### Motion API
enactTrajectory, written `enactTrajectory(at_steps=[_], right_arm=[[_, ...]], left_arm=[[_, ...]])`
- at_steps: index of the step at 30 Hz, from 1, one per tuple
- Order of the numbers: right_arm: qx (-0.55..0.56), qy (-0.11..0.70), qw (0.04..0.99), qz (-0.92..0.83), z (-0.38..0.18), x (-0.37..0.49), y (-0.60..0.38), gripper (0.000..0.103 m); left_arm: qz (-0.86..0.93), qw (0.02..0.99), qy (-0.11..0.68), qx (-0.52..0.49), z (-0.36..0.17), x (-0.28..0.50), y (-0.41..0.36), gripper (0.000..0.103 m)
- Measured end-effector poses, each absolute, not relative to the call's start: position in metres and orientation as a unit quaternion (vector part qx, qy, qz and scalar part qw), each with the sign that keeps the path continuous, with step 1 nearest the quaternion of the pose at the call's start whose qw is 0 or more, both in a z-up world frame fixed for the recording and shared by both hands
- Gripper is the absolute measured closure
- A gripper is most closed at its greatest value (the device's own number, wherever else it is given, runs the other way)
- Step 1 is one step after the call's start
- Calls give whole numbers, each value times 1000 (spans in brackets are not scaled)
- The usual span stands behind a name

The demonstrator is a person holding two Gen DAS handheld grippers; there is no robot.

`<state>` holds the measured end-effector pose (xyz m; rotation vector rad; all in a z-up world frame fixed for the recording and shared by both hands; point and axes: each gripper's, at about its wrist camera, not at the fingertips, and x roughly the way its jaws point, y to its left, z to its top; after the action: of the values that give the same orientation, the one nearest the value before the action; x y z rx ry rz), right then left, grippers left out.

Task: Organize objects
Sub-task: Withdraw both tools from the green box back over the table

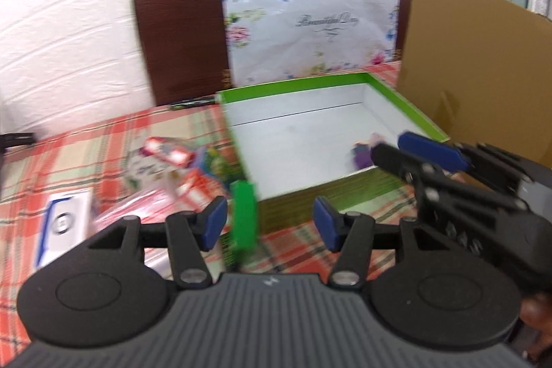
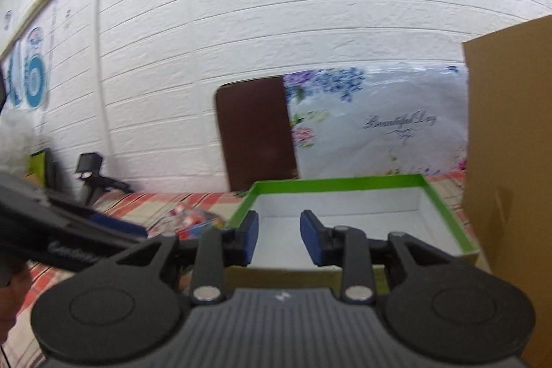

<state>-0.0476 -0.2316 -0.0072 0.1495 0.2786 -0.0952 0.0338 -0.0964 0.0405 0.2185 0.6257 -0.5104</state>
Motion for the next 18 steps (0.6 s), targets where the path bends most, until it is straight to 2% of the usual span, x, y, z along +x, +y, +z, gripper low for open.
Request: enactTrajectory(at_steps=[9,15,18], right_arm=[[71,182,981,1,-11,-50,-180,71],[62,212,975,25,-17,-44,-155,71],[54,225,972,34,-20,-39,-143,68]], left_arm=[[-173,926,323,96,23,26,-38,41],[-123,926,348,76,4,27,1,32],[-107,923,362,71,-8,28,17,32]])
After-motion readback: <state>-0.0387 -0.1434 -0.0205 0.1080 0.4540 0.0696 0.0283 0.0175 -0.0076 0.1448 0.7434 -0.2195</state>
